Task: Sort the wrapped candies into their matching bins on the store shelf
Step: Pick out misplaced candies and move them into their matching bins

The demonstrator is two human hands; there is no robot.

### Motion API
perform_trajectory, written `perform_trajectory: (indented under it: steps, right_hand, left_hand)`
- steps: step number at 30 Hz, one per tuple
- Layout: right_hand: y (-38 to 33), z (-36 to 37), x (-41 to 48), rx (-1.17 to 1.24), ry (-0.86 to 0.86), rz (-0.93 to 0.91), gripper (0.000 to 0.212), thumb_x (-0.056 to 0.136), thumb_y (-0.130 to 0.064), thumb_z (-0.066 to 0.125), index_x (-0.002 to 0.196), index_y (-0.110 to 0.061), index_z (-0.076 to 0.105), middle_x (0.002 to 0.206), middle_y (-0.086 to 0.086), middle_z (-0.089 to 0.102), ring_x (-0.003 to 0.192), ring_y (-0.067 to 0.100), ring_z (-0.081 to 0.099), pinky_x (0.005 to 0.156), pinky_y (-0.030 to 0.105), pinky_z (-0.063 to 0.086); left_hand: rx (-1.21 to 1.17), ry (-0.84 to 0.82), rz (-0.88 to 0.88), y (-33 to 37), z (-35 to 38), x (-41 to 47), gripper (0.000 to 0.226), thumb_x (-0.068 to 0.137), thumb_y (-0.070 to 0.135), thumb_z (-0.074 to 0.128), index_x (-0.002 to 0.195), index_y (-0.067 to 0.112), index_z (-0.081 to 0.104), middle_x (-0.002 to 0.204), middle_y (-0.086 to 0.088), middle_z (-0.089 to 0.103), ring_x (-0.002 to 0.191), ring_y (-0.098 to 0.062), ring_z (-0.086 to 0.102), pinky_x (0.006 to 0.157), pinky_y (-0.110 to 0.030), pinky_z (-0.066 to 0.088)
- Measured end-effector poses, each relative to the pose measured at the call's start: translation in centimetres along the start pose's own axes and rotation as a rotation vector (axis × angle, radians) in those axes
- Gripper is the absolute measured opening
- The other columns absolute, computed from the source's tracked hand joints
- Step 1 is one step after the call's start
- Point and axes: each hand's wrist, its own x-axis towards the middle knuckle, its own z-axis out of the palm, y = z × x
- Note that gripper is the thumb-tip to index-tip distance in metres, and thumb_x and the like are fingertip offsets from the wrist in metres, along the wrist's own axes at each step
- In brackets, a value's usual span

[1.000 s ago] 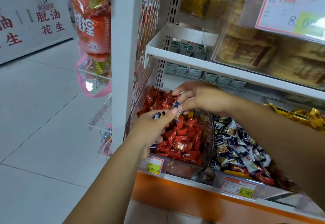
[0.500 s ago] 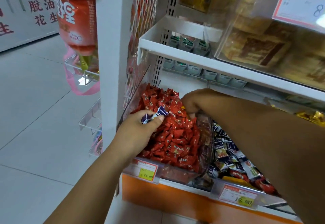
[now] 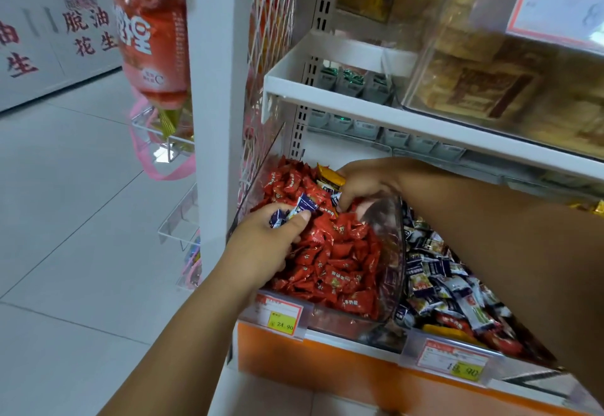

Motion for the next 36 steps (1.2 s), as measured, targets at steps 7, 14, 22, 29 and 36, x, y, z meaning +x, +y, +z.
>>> perform_trajectory:
  steps: [7,14,22,29,36]
  right_hand:
    - [0.0,-1.1,-3.4,0.278,0.005,-0.14,0.054,0.081,0.011,0.066,0.128,-0.008,0.046,0.096,0.023,0.067,0.087,0.03,0.072,0.084,0.049,0.057]
    - [0.9,-1.1,-6.2,0.369,-0.041,-0.285,0.029,0.083,0.006,0.065,0.103,-0.008,0.05,0.076,0.012,0.072,0.075,0.022,0.072,0.06,0.022,0.058]
    - [0.0,1.2,-7.0,0.242,-0.217,-0.309,0.023,0.082,0.003,0.067,0.097,-0.011,0.057,0.077,0.008,0.069,0.061,0.012,0.063,0.05,0.017,0.048]
    - [-0.4,2.4,-6.5,0.207,-0.218,-0.349,0.017,0.082,0.004,0.068,0.093,-0.009,0.061,0.073,0.007,0.068,0.061,0.013,0.062,0.052,0.018,0.05]
    - [0.1,-0.7,-6.3,0.085,-0.122,-0.315,0.019,0.081,-0.004,0.071,0.097,-0.013,0.064,0.084,0.001,0.069,0.075,0.012,0.066,0.061,0.02,0.053]
  left_hand:
    - [-0.106,0.015,-0.037,0.6,0.4,-0.5,0.01,0.092,0.034,0.061,0.092,0.025,0.065,0.073,0.0,0.064,0.049,-0.007,0.042,0.043,-0.02,0.034]
    - [-0.102,0.055,-0.052,0.7,0.7,-0.4,0.016,0.097,0.024,0.053,0.102,0.016,0.066,0.068,0.006,0.068,0.043,-0.002,0.042,0.042,-0.018,0.034]
    - [-0.151,0.009,-0.021,1.5,1.5,-0.5,0.011,0.091,0.023,0.064,0.101,0.027,0.067,0.068,0.003,0.057,0.05,-0.009,0.037,0.041,-0.018,0.027]
    - [-0.034,0.169,0.087,0.7,1.5,0.2,0.013,0.085,0.026,0.071,0.074,0.023,0.065,0.044,0.017,0.053,0.039,0.002,0.042,0.046,-0.022,0.033]
    - [0.049,0.173,0.059,0.6,1.0,0.0,0.012,0.093,0.031,0.06,0.087,0.024,0.067,0.049,0.013,0.051,0.045,-0.004,0.043,0.052,-0.022,0.033]
